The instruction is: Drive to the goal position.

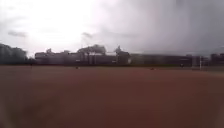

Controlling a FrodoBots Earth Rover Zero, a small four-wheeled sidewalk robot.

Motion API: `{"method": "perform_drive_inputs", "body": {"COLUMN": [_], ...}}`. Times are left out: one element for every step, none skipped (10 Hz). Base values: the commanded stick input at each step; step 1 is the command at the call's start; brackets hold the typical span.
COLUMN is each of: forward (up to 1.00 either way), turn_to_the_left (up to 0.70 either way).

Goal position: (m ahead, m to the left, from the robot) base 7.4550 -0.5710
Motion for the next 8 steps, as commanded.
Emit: {"method": "perform_drive_inputs", "body": {"forward": [0.50,0.50,0.50,0.50,0.50,0.50,0.50,0.50], "turn_to_the_left": [0.00,0.00,0.00,0.00,0.00,0.00,0.00,0.00]}}
